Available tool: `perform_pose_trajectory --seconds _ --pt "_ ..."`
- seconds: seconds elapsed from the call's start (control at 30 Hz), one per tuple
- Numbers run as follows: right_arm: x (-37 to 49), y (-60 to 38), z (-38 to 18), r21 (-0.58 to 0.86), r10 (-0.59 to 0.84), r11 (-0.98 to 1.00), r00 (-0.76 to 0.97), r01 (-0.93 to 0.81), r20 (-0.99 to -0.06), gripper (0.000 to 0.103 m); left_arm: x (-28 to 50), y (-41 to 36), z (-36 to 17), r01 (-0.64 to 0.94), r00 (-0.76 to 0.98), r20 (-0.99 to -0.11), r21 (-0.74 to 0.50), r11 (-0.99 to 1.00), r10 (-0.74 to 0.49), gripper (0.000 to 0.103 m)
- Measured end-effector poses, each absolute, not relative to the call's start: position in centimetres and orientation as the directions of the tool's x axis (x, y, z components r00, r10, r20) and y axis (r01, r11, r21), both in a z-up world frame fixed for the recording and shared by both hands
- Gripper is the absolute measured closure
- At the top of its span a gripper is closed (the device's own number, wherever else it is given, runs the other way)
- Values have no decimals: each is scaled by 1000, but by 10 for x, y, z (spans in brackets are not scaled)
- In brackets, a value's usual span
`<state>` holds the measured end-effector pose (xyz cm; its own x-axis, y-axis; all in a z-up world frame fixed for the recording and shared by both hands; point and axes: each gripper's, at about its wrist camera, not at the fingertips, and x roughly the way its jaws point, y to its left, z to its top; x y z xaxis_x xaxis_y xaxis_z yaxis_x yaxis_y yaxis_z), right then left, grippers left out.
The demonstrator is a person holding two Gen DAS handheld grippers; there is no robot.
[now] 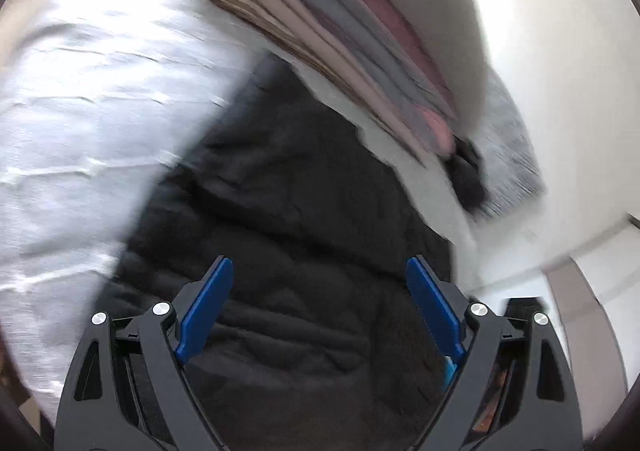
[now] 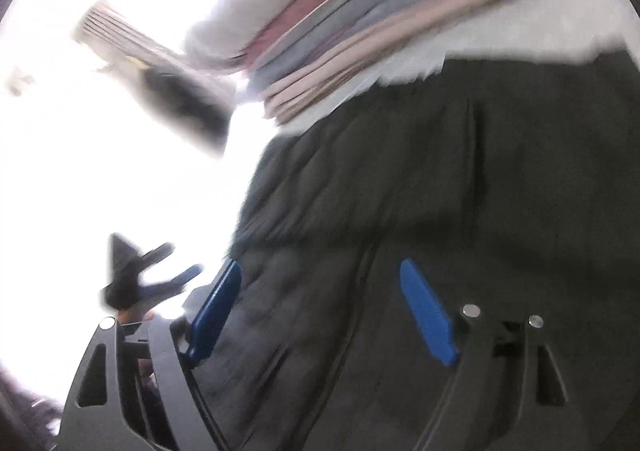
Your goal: Fold large clothes
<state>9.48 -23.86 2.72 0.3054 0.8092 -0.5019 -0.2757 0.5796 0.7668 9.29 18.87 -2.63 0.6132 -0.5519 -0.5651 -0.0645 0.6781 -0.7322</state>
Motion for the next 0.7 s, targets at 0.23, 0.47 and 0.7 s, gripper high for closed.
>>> perform_pose_trajectory --seconds 0.23,0.47,0.7 --pt "45 -284 -58 877 870 478 163 -50 -465 29 69 157 -64 70 439 -567 -751 656 -696 18" --pt "29 -262 -12 912 927 367 157 -183 -341 14 46 184 -66 56 531 -565 -720 691 -632 18" --pt "29 -264 -16 906 906 408 173 -116 -386 16 27 213 -48 8 559 -567 -726 688 -605 17"
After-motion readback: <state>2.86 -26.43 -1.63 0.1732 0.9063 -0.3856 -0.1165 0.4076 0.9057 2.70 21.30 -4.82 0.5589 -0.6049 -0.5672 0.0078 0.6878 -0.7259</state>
